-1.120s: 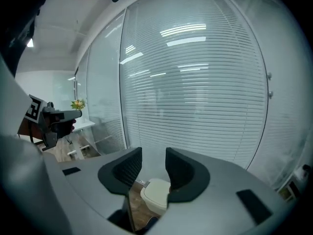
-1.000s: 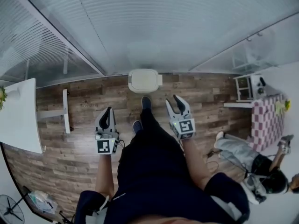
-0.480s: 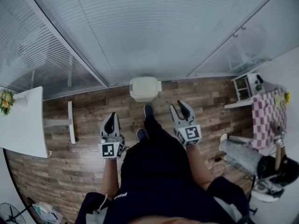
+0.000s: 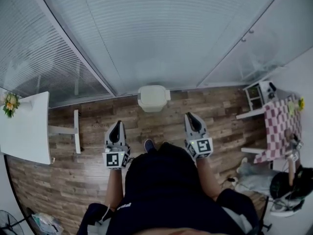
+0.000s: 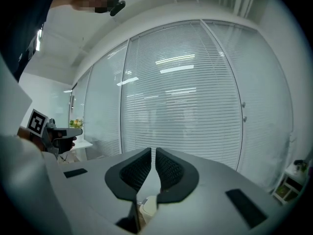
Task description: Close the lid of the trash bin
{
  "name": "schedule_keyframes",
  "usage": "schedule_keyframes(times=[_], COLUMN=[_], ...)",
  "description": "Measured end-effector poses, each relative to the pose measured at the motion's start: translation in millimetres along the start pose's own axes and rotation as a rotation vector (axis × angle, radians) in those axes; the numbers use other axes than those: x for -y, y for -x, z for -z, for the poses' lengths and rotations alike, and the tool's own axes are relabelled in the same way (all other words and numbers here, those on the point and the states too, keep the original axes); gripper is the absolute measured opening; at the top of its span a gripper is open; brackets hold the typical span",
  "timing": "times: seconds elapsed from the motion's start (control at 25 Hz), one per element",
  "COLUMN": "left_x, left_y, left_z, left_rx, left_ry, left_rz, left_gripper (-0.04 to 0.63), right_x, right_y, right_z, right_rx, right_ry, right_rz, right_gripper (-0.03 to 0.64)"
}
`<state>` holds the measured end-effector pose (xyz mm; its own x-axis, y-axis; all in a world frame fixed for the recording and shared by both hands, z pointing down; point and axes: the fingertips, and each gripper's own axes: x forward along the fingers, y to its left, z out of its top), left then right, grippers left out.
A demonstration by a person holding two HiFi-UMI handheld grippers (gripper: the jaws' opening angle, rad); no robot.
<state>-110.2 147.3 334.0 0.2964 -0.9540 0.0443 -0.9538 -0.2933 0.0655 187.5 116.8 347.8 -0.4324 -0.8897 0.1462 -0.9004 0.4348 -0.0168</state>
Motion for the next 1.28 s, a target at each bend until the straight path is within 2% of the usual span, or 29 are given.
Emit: schedule_keyframes(times=[0.16, 0.44, 0.76, 0.92, 1.08, 1.28], left_x=[-3.0, 1.7, -1.5, -24.4, -28.7, -15.1], left_y=[3.1, 11.2, 21.8, 24.8, 24.8, 20.6], left_z=[1.7, 5.6, 5.0, 9.0, 6.7, 11.8], left_rx=[-0.015, -0.012, 0.011, 0.008, 0.009, -0.018], left_ry=[-0.004, 0.013, 0.002, -0.005, 0.004, 0.002], left_rz=[-0.009, -0.010, -0.010, -0.041, -0.055, -0.018], left_gripper=[0.006, 0.006, 0.006, 0.006, 0.006, 0.006], right_x=[1.6, -3.6, -6.2, -8.1, -9.9, -11.6], right_y=[-5.6, -6.0, -5.1, -5.8, -6.7, -7.5], right_z=[6.7, -4.6, -19.3, -25.9, -26.1, -22.4], right_rx=[-0.022, -0.018, 0.017, 0.022, 0.016, 0.010], right_ry=[-0.038, 0.040, 0.123, 0.134, 0.134, 0.141], right_rz=[-0.007, -0.036, 0.002, -0.004, -0.025, -0.025], right_gripper=[0.006, 0.005, 0.003, 0.003, 0.003, 0.002])
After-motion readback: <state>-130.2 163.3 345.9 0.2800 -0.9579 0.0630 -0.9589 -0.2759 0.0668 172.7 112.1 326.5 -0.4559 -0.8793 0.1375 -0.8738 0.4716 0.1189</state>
